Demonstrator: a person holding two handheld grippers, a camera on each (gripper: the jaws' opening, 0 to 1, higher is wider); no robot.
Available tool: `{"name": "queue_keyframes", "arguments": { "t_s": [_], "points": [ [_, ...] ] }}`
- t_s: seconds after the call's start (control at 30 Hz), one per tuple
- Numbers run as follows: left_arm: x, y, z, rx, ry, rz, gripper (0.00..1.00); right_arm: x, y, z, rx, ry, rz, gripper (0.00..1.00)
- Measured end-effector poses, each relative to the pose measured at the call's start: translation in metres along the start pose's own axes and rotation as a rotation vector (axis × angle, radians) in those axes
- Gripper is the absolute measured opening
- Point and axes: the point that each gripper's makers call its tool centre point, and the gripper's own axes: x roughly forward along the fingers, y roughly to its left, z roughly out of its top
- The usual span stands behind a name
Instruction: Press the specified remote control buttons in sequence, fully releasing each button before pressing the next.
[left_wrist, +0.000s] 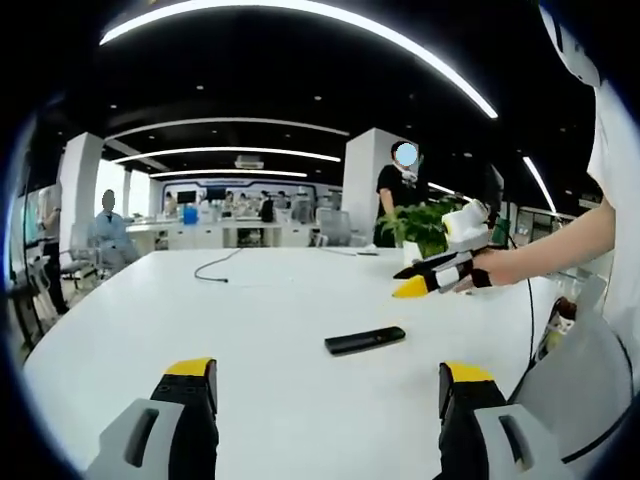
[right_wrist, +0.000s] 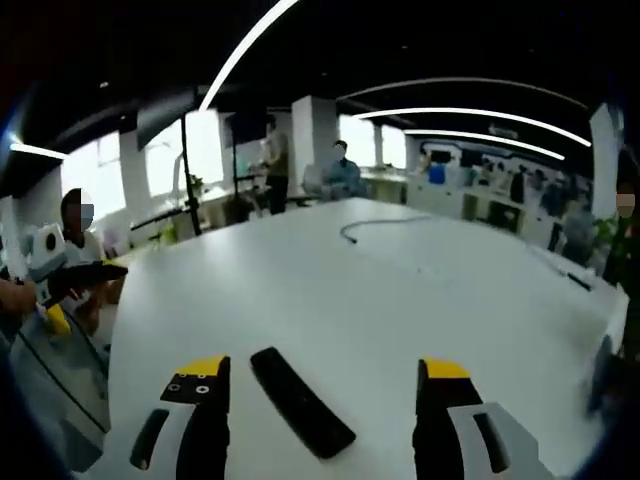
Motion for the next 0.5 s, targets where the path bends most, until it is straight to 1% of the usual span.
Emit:
{"name": "queue_keyframes", "arguments": {
  "t_s": [0.3,0.5],
  "points": [
    [-0.002,0.0,0.004,0.0,-0.018,0.003,0.95,-0.023,0.005,0.014,-0.016,-0.061,-0.046,0.78],
    [-0.002,-0.001,0.003,0.005,-0.017,-0.003,0.95,-0.039,0.015,0.018,-0.088,-0.075,-0.079,0.84]
  ]
}}
